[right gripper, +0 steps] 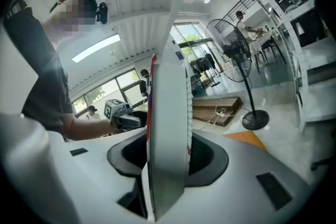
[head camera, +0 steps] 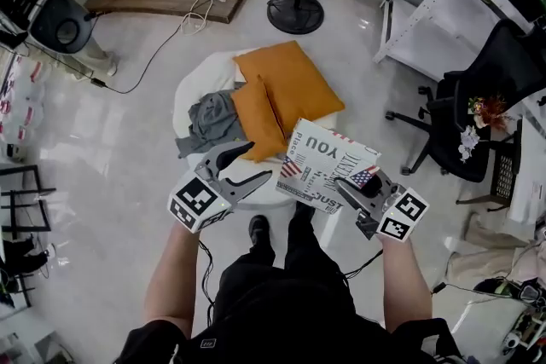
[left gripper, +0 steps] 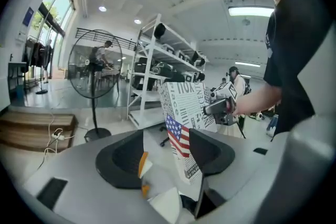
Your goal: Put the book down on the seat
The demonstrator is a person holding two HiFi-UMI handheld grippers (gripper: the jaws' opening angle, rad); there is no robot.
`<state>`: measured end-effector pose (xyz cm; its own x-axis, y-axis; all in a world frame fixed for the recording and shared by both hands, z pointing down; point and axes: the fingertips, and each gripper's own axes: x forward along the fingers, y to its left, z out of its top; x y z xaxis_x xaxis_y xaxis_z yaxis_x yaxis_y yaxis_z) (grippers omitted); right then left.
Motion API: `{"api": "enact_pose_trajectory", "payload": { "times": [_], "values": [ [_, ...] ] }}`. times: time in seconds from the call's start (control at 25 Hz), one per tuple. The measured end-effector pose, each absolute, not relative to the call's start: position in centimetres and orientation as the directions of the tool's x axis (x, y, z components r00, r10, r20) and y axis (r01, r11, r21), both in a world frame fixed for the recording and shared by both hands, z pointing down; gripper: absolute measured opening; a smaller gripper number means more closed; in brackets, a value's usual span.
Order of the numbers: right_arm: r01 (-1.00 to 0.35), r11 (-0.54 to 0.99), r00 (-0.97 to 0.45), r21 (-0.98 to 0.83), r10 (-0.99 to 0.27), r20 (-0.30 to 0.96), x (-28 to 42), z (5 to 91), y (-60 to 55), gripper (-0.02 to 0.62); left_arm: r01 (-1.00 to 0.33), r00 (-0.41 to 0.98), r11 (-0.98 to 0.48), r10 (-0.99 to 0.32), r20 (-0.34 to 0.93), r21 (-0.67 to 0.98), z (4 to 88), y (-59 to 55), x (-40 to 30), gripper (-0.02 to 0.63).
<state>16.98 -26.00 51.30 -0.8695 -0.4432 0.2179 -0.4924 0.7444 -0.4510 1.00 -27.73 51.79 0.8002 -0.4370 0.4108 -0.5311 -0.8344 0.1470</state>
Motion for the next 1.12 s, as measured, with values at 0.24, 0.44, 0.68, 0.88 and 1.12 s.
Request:
{"api": "enact_pose_trajectory", "payload": {
  "times": [0.24,0.44,0.68,0.88,1.12],
  "values": [
    [-0.587,0.595,-0.804,-0.549,-0.51,0.307,18.4,59.7,-27.4,0.179,-0.635,0.728,-0.76,-0.53,0.436,0.138,58.8,-28.3,-0.6,0.259],
    [-0.622,0.472,-0.771,-0.624,-0.508,0.384,19.0,66.3,-29.5,0.179,-0.677,0.705,-0.715,-0.56,0.435,0.175,62.9,-30.2,-0.5,0.259],
    [-0.651,0.319,-0.725,-0.689,-0.528,0.442,19.7,74.6,-30.2,0.179,-0.737,0.649,-0.655,-0.617,0.445,0.167,67.4,-29.7,-1.1,0.212],
    [-0.661,0.254,-0.709,-0.706,-0.521,0.475,19.5,81.6,-31.3,0.179,-0.758,0.63,-0.62,-0.616,0.472,0.202,73.1,-30.0,-1.4,0.181],
    [-0.68,0.096,-0.654,-0.727,-0.526,0.543,20.3,90.6,-31.6,0.178,-0.768,0.623,-0.594,-0.605,0.496,0.239,79.0,-30.2,-0.9,0.172]
  ]
}}
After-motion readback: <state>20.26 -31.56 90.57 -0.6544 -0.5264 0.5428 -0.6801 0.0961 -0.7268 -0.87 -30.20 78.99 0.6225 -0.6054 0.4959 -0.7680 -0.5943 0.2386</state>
